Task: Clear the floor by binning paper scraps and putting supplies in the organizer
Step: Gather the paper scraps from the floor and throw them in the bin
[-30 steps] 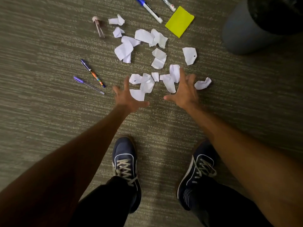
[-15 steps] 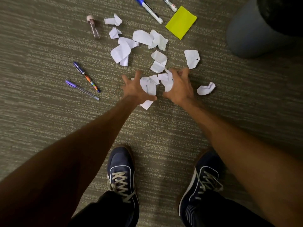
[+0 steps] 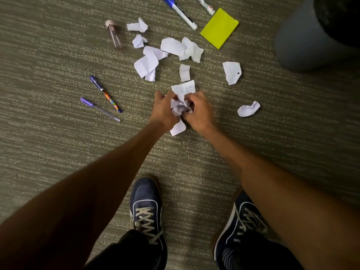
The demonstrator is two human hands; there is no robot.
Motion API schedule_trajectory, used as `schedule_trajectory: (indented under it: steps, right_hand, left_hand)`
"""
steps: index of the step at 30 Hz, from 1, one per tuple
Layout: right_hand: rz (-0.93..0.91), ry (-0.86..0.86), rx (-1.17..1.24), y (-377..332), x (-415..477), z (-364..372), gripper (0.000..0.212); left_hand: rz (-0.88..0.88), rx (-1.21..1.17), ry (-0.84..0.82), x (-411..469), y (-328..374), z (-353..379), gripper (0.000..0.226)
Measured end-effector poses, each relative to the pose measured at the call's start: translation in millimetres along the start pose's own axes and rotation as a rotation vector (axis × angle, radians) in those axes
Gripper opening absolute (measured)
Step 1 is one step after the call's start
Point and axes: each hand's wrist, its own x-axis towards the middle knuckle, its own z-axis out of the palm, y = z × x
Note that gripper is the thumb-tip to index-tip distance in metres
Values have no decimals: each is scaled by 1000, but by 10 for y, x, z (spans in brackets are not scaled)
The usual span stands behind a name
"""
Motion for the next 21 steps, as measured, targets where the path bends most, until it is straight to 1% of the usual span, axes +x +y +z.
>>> schedule_trajectory:
  steps: [3, 7, 10, 12, 19, 21]
  right_hand:
    - [108, 5, 150, -17, 23, -27, 37]
    - [264, -51, 443, -76, 35, -73, 39]
    - [337, -63, 553, -105, 20, -113, 35]
    - [383, -61, 596, -150, -17, -173, 38]
    - [444, -26, 810, -465, -270, -561, 37]
    - [456, -16, 840, -608, -367, -753, 40]
  left_hand:
    - [-49, -113, 11, -8, -25, -44, 55]
    - [-132, -269, 1, -35, -24, -102, 55]
    - [-159, -327, -30, -60, 0, -156, 52]
    - [-172, -356, -41, -103, 30, -213, 49]
    - [-112, -377, -29, -351, 384, -573, 43]
    - [-75, -379, -28, -465, 571, -716, 43]
